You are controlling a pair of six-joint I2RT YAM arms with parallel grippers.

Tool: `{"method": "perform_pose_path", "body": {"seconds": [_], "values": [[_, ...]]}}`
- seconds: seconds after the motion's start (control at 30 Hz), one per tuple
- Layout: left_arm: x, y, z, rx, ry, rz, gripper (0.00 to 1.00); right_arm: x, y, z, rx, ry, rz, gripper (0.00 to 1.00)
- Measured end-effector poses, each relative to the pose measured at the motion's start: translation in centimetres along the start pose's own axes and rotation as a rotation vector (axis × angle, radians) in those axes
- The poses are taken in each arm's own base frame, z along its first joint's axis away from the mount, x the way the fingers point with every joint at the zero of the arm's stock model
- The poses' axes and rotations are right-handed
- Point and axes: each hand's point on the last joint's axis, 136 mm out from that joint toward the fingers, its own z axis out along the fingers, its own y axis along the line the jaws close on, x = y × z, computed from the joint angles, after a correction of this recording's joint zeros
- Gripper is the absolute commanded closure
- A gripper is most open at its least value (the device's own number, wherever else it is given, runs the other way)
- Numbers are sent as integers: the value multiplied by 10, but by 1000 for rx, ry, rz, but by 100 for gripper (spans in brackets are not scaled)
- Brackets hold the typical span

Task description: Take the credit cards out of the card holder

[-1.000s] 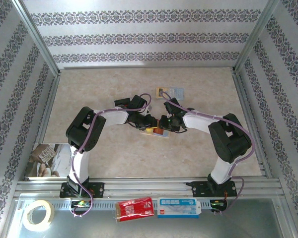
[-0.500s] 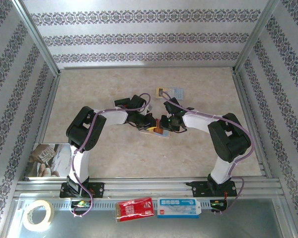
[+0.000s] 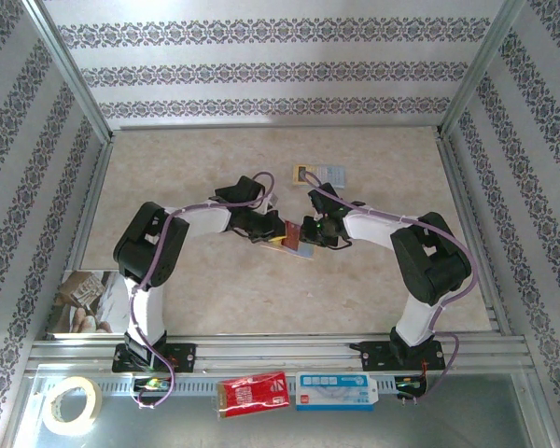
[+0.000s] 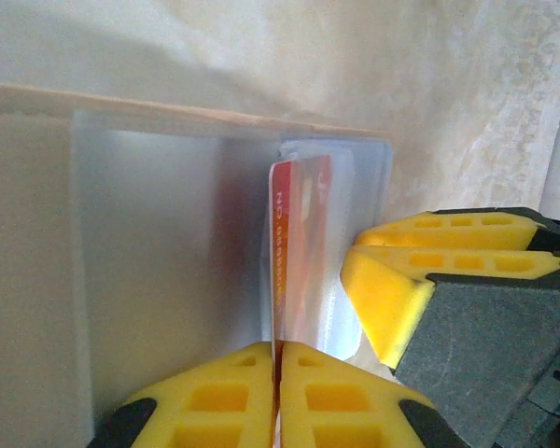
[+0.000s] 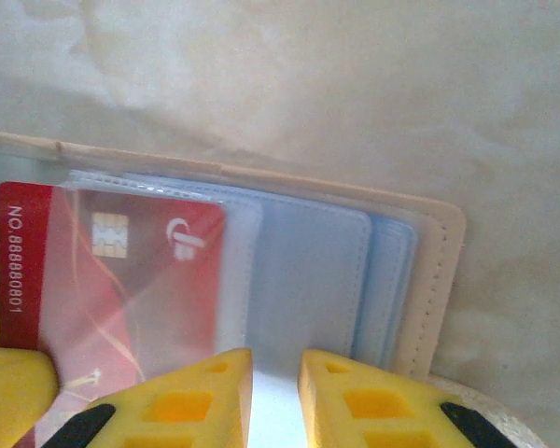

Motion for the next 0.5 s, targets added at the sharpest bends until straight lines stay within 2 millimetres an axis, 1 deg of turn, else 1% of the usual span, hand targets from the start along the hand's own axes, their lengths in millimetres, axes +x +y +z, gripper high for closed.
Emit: {"method": "perform_pose_path", "body": {"seconds": [0.2, 0.33, 0.5], "values": [[3, 6, -9, -28, 9, 23, 92, -2, 2, 1, -1, 1, 0, 75], [3, 7, -17, -43, 7, 38, 89, -2, 2, 0, 2, 3, -2, 75], [0, 12, -21, -37, 5, 16, 89, -3, 0, -3, 3, 0, -2, 75]]}}
